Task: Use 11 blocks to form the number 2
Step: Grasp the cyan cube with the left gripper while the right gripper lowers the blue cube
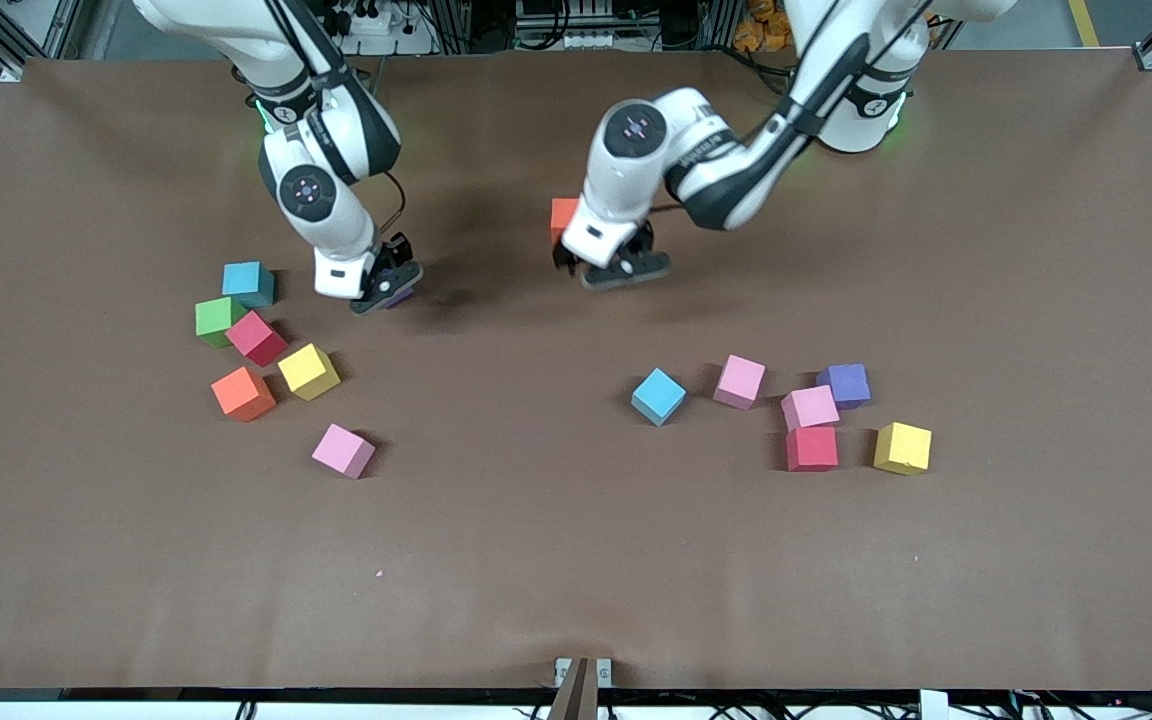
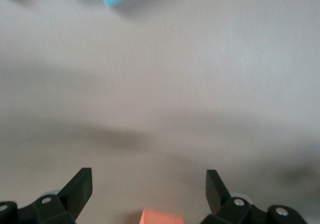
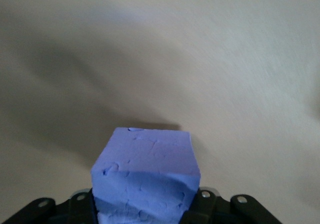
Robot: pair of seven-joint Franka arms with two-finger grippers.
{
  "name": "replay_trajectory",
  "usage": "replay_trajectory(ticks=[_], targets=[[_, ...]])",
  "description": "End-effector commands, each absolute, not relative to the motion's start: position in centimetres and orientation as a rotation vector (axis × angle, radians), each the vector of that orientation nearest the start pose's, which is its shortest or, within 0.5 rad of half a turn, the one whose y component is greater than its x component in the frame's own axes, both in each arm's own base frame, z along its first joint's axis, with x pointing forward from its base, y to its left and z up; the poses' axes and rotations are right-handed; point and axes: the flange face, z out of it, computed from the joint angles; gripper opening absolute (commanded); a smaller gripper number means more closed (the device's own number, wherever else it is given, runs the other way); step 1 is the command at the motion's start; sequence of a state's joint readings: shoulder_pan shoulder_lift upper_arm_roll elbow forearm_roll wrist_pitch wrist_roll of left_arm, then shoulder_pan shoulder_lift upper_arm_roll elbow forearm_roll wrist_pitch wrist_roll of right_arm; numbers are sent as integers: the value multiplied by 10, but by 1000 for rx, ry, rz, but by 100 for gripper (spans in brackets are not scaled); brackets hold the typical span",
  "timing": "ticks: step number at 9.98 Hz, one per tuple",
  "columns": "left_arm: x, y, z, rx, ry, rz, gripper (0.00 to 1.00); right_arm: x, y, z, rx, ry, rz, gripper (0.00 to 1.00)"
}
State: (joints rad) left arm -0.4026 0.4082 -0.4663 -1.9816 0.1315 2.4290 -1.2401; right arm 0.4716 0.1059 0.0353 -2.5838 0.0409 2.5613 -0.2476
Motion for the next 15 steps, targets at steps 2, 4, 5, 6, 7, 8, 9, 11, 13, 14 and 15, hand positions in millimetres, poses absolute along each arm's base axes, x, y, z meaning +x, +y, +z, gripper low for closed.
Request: replay_trajectory(ticks=[2,4,5,6,7,8,9,11,13,14,15], targets=[[502,-425,304,-3163,-812,-65,100,372,249,260,-2740,-1477,94,23],[552,-405,313,-3152,-924,-144,100,362,281,270,-2605,-1700,46,24],[572,-400,313,-3148,-963,-164,100,358,293,271,-2540,-1795,31,25],[588,-394,309,-3125,-986,-174,100,345,320,276,-2454,-1913,8,26],[598,-392,298,-3098,-995,-154,100,333,345,273,-2386,-1998,9,26],[599,-391,283,-3068,-996,-110,100,322,366,268,-2340,-2050,15,26],[598,-391,278,-3060,-993,-100,100,315,380,265,-2308,-2085,20,26],[593,-387,271,-3009,-982,-30,100,302,400,254,-2274,-2122,43,26],[581,-385,270,-2934,-949,51,100,299,401,229,-2280,-2107,64,26],[580,-385,270,-2932,-957,72,100,294,408,223,-2262,-2124,39,26],[579,-386,267,-2934,-976,100,100,287,415,218,-2242,-2142,28,26]])
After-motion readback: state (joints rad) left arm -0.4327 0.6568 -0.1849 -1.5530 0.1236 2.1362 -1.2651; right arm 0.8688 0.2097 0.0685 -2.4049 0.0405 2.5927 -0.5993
